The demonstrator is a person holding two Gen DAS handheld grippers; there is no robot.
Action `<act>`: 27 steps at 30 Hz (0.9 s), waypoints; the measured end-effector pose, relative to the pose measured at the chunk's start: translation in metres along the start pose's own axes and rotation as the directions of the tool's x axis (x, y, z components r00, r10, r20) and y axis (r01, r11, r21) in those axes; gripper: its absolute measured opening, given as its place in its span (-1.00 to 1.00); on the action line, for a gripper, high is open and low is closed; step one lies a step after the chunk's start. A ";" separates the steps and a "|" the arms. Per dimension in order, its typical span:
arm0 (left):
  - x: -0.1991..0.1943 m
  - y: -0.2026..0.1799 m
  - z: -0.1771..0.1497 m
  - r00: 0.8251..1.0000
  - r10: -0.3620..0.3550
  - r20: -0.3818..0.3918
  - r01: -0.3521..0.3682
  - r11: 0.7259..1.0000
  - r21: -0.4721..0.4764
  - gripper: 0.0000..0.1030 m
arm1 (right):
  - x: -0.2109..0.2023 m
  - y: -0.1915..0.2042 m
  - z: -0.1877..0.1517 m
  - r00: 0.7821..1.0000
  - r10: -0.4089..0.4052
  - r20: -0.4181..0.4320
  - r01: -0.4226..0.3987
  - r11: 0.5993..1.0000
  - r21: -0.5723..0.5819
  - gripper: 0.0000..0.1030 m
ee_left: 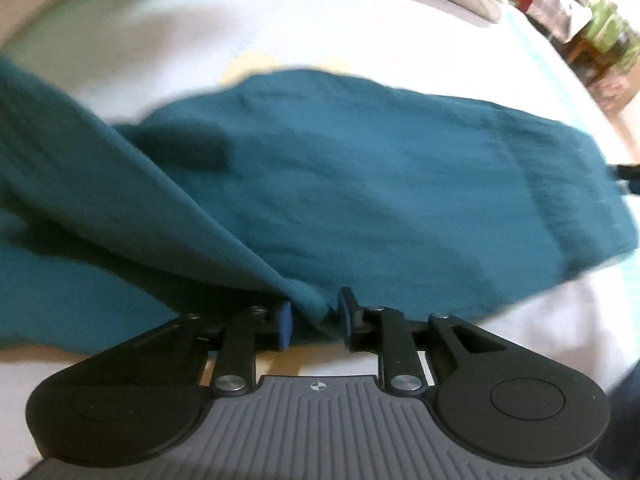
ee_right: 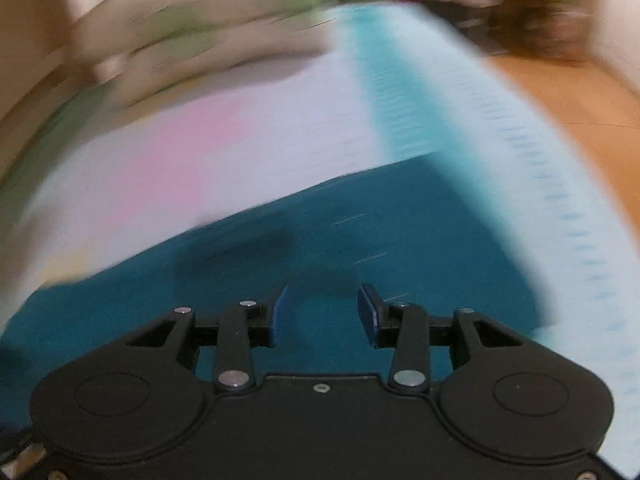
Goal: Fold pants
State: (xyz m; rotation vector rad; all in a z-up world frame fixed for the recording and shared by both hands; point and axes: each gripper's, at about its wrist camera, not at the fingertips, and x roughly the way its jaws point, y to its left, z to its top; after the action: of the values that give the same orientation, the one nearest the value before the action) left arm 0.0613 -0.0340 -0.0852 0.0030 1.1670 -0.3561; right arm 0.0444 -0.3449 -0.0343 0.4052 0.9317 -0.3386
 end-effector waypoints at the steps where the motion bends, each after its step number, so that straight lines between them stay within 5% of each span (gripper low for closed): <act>1: 0.004 0.005 -0.001 0.998 -0.055 -0.034 0.054 0.998 -0.034 -0.51 | 0.004 0.016 -0.004 0.999 0.036 -0.025 -0.037 0.999 -0.033 -0.05; 6: 0.007 0.010 -0.010 0.976 -0.149 -0.157 0.144 0.989 -0.042 -0.23 | 0.027 0.105 -0.032 0.973 0.179 -0.144 -0.206 0.958 -0.199 -0.05; 13: -0.045 0.029 -0.005 0.994 -0.110 0.012 0.109 0.991 0.075 -0.19 | 0.039 0.178 -0.049 0.934 0.284 -0.216 -0.338 0.899 -0.279 -0.05; 20: -0.086 0.108 0.016 0.981 0.086 0.174 -0.079 0.996 -0.050 -0.19 | 0.030 0.239 -0.051 0.901 0.380 -0.210 -0.433 0.817 -0.382 -0.05; 27: -0.076 0.196 0.045 0.951 0.270 0.152 -0.226 0.940 -0.257 -0.19 | 0.032 0.308 -0.058 0.843 0.493 -0.213 -0.529 0.692 -0.491 0.06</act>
State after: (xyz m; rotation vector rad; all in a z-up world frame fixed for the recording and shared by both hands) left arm 0.1300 0.1632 -0.0344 -0.0886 1.0033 0.0097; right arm 0.1598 -0.0514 -0.0331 0.1422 0.8914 0.4593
